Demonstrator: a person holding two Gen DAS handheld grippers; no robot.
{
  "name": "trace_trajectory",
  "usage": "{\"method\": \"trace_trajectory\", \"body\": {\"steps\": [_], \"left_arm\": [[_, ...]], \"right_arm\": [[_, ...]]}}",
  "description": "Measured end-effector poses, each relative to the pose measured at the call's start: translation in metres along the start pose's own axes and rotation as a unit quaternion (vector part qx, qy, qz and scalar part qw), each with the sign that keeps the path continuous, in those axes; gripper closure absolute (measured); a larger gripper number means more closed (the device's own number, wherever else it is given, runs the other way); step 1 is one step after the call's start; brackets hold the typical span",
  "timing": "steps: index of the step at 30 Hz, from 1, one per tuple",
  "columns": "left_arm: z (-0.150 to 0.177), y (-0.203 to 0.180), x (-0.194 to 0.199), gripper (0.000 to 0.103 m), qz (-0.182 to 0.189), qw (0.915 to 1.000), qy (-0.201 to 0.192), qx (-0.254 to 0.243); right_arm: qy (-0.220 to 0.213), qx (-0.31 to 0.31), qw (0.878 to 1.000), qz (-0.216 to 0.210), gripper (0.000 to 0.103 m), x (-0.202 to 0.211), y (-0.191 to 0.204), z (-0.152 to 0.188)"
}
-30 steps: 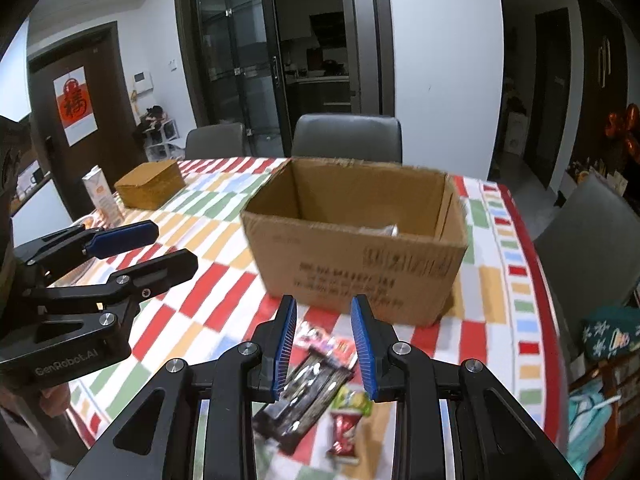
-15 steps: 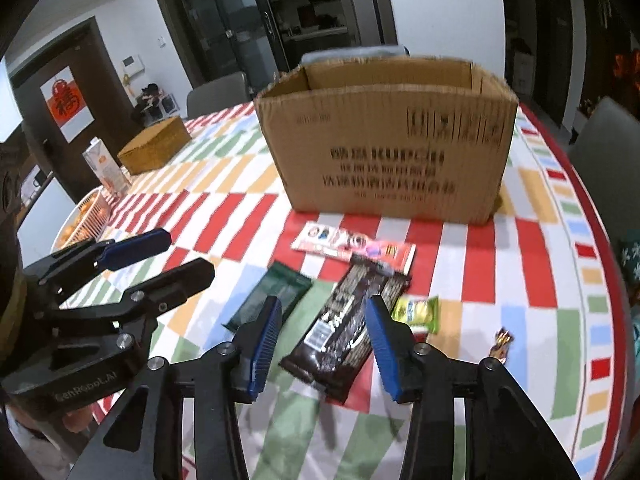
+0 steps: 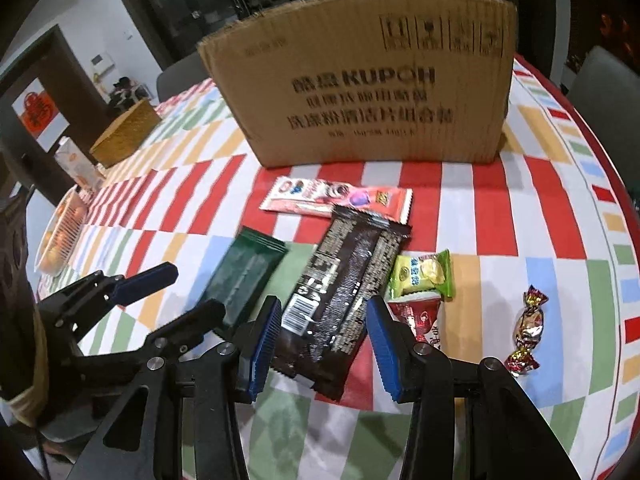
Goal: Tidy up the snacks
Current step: 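Move both tools back toward the remaining chocolate bars, then grasp the dark chocolate bar with the right tool while the left grasps the green packet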
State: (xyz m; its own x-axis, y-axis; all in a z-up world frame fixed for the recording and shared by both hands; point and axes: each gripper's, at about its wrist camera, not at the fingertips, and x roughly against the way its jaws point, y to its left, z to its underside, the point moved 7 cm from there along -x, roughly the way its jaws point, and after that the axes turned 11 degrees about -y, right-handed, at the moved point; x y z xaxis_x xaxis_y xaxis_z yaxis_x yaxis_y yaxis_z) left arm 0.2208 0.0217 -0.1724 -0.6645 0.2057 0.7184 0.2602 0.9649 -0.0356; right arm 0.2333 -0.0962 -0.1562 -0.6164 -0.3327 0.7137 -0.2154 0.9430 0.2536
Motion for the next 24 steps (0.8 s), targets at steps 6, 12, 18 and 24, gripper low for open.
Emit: {"method": "trace_trajectory", "body": {"steps": [6, 12, 18, 24], "left_arm": [[0.005, 0.004, -0.017, 0.047, -0.003, 0.9998, 0.014, 0.011], [0.004, 0.009, -0.029, 0.047, -0.004, 0.9995, 0.018, 0.024], [0.0, 0.014, -0.031, 0.06, -0.005, 0.9992, 0.011, 0.038], [0.005, 0.025, -0.023, 0.061, -0.014, 0.9987, 0.009, 0.049]], "right_arm": [[0.018, -0.004, 1.0, 0.002, 0.058, -0.016, -0.001, 0.003], [0.02, -0.006, 1.0, 0.008, 0.05, -0.027, 0.0, -0.003], [0.032, -0.004, 0.999, 0.014, 0.047, -0.04, 0.001, -0.004], [0.038, 0.012, 0.999, 0.018, 0.045, -0.049, 0.007, -0.005]]}}
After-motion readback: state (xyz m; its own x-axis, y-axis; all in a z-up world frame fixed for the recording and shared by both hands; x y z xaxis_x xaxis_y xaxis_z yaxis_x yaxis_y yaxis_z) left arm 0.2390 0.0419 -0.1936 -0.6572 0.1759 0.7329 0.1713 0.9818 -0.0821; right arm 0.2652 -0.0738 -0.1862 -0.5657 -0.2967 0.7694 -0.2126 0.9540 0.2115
